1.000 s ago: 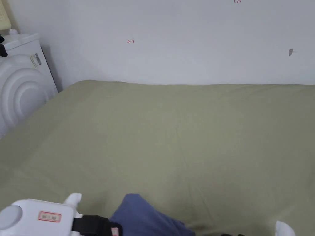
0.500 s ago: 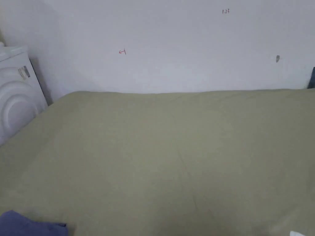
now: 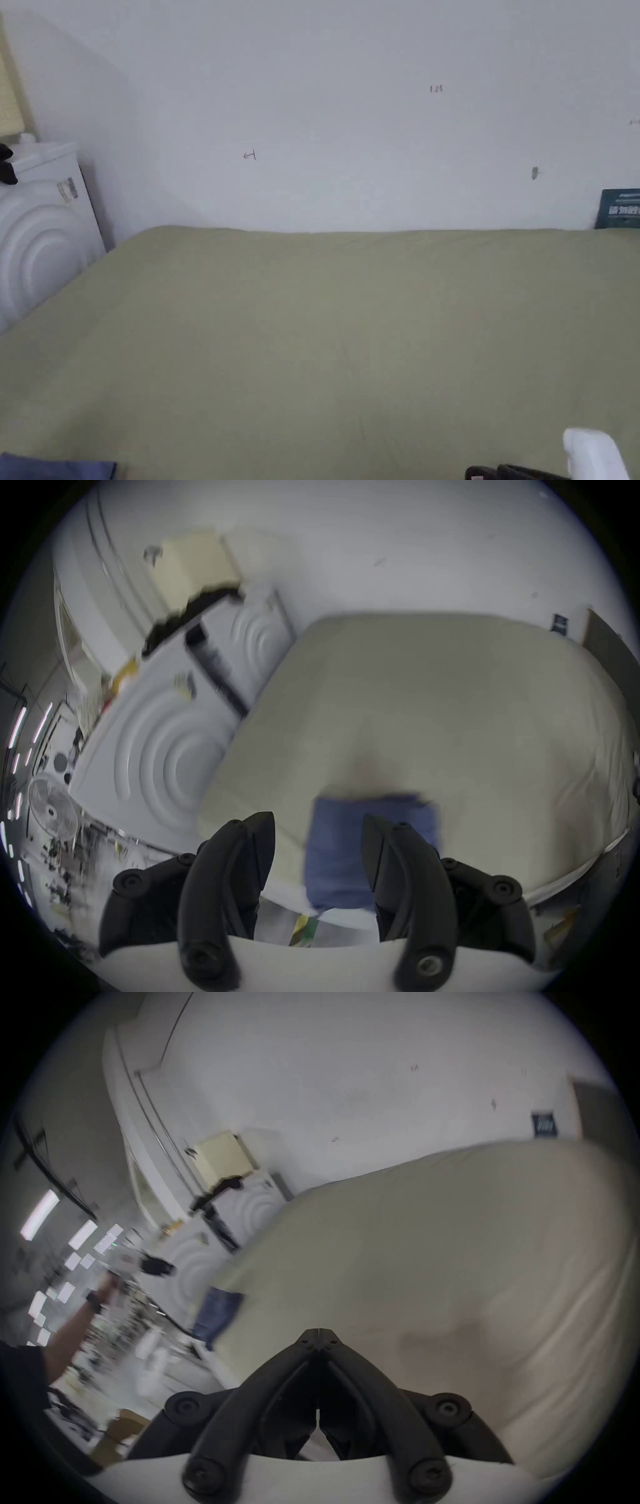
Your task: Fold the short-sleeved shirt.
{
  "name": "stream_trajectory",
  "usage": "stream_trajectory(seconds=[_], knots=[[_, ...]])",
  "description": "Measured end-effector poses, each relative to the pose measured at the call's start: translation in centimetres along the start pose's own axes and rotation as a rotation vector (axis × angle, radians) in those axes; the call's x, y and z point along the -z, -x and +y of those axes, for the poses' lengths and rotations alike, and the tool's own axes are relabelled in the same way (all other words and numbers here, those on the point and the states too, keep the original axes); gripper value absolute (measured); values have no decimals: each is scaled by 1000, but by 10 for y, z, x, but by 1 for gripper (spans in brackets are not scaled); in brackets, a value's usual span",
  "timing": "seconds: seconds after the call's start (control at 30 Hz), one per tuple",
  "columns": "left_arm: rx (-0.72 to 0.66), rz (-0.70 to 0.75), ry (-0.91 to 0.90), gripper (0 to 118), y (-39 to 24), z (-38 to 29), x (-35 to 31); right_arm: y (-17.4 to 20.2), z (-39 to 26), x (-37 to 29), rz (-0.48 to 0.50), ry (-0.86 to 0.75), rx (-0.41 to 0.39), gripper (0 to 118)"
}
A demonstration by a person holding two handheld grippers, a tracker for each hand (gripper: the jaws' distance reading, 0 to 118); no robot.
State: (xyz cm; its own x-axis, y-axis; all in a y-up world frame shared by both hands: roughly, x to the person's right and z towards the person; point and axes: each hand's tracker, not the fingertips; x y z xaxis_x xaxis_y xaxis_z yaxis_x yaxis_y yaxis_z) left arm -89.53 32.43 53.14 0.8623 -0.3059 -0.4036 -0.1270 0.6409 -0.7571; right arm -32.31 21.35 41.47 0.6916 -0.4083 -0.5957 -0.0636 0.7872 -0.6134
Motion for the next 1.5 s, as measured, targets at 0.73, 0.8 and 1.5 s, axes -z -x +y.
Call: stream_trajectory(seconds=[0.73,0.8,1.5], knots=[[-183,-296,-596,0,-289,-32,-128,30,35,-79,-787,-337,-197,2],[-193,-300,-601,0,-294,-34,-134,34,30,-80,-799,-339,-215,2],[-153,-307,-631,0,-293,-31,-158,61,45,-96,-732,-362,-236,2]])
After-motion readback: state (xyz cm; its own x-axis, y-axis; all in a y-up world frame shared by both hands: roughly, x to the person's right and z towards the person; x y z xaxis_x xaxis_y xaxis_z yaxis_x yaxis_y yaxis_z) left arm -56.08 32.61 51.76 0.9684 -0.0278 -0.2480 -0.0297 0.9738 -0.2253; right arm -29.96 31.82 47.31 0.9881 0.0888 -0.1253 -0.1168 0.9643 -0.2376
